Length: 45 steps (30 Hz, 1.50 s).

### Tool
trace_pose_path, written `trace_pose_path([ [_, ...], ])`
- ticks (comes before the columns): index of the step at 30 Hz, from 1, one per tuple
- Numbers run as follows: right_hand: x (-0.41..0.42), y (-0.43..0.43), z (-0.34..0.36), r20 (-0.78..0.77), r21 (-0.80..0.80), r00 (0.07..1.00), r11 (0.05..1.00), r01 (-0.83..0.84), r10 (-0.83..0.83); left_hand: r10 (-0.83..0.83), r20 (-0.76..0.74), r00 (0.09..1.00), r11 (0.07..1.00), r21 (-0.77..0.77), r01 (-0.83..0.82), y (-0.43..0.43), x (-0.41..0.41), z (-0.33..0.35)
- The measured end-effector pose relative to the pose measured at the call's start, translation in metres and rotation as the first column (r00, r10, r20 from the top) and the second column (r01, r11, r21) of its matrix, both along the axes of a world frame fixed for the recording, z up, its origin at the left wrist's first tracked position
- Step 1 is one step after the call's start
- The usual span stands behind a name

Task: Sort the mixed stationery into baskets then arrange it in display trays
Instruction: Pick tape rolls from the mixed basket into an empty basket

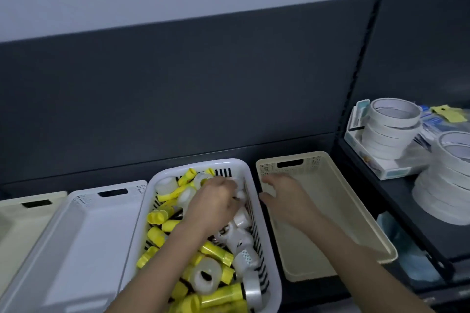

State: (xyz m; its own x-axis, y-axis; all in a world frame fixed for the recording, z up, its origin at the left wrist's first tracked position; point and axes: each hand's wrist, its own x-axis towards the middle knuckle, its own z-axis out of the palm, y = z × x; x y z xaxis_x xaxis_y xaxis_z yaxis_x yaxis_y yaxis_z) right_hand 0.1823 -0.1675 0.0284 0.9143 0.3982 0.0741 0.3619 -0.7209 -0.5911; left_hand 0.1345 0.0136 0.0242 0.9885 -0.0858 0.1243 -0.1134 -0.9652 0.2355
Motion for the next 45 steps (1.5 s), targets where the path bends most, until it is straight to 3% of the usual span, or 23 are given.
trace_pose_path([
  [3,-0.013,0.033,0.002,0.033,-0.004,0.986,0.986,-0.165,0.165,0.093,-0.058,0.994,0.993,-0.071,-0.097,0.032,-0.019,0.000],
  [6,-0.023,0.058,-0.002,0.015,-0.058,0.953,0.952,-0.301,0.303,0.059,-0.127,0.990,0.992,-0.102,-0.072,0.054,-0.035,0.000],
  [8,-0.027,0.070,-0.009,-0.023,-0.153,0.928,0.916,-0.371,0.372,0.039,-0.160,0.986,0.992,-0.112,-0.057,0.065,-0.041,-0.001],
  [11,-0.029,0.078,-0.016,-0.007,-0.339,0.929,0.873,-0.350,0.369,0.033,-0.163,0.986,0.992,-0.116,-0.052,0.072,-0.044,-0.003],
  [17,-0.007,0.072,-0.006,0.042,-0.145,0.974,0.965,-0.216,0.224,0.168,-0.040,0.985,0.950,-0.261,-0.173,0.071,-0.029,0.000],
  [22,0.012,0.073,-0.001,0.005,-0.067,0.985,0.983,-0.171,0.172,0.174,0.012,0.985,0.944,-0.286,-0.163,0.066,0.001,0.003],
  [24,0.017,0.077,-0.001,-0.029,-0.069,0.981,0.979,-0.192,0.191,0.140,-0.021,0.990,0.966,-0.216,-0.141,0.068,0.012,0.001],
  [29,0.017,0.091,-0.010,-0.026,-0.115,0.968,0.961,-0.250,0.249,0.084,-0.264,0.961,0.996,0.063,-0.070,0.074,0.028,-0.012],
  [35,0.002,0.109,-0.029,0.128,-0.154,0.975,0.975,-0.161,0.182,0.113,-0.101,0.989,0.991,0.087,-0.104,0.074,0.027,-0.016],
  [41,0.004,0.101,-0.021,0.035,-0.049,0.980,0.979,-0.196,0.197,0.158,-0.054,0.986,0.969,-0.184,-0.165,0.082,0.018,-0.020],
  [45,0.005,0.090,-0.015,0.010,-0.060,0.968,0.966,-0.251,0.252,0.121,-0.050,0.991,0.978,-0.166,-0.127,0.084,0.011,-0.019],
])
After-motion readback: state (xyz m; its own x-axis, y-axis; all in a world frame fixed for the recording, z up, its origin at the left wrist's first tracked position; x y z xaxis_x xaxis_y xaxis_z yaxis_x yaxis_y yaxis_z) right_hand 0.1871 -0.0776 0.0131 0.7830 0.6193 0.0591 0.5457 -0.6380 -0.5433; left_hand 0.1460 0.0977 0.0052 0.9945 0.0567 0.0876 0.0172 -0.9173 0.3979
